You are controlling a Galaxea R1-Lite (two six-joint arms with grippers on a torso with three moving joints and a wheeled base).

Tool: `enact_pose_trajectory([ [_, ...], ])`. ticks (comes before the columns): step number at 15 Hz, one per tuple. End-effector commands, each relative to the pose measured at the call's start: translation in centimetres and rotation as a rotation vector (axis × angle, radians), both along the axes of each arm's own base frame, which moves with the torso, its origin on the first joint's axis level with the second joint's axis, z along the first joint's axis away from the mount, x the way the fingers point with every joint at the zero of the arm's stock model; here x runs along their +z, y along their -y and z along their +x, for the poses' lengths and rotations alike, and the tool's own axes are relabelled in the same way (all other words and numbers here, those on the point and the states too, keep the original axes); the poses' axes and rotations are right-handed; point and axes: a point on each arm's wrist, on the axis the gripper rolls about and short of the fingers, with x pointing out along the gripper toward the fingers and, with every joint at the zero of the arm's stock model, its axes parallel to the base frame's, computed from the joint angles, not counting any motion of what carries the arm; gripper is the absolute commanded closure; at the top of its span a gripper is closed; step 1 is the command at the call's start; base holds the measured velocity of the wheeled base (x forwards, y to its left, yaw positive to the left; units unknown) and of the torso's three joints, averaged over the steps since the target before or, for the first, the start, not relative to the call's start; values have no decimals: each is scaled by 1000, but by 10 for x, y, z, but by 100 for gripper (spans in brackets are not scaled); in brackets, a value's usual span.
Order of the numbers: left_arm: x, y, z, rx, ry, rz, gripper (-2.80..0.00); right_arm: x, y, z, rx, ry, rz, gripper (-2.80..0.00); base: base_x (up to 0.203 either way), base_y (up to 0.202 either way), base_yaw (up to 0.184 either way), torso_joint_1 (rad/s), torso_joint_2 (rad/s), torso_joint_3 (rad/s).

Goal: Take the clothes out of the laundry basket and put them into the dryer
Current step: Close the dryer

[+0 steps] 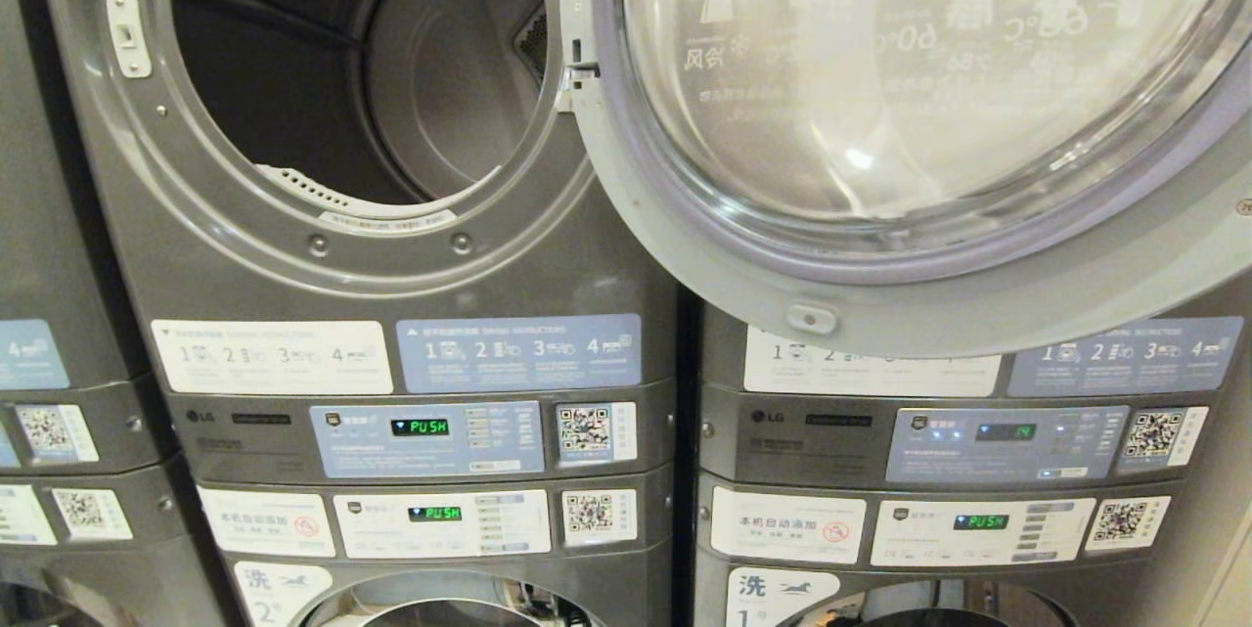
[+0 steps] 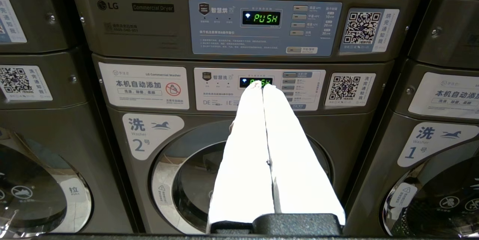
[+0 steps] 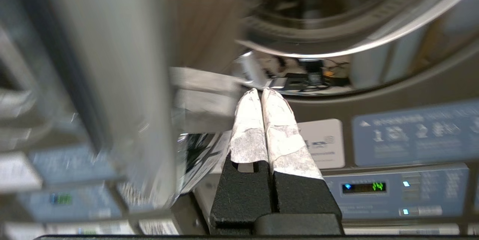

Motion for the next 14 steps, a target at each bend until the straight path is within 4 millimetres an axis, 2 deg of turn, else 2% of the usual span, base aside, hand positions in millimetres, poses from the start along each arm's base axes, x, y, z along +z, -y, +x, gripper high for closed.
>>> enact_pose_trajectory([
  [1, 0, 0, 0, 0, 0, 0, 0, -2, -1, -2, 63, 10, -16, 0, 0, 0, 0, 0, 0, 0],
  [10, 0, 0, 0, 1, 0, 0, 0, 5, -5, -21, 182, 85, -30, 0, 0, 0, 0, 0, 0, 0],
  [12, 0, 0, 0, 0, 0, 0, 0, 12, -15, -26, 294, 123, -46, 0, 0, 0, 0, 0, 0, 0],
  [14, 0, 0, 0, 1, 1, 1, 0, 24, -38, -40, 555, 196, -81, 0, 0, 0, 0, 0, 0, 0],
])
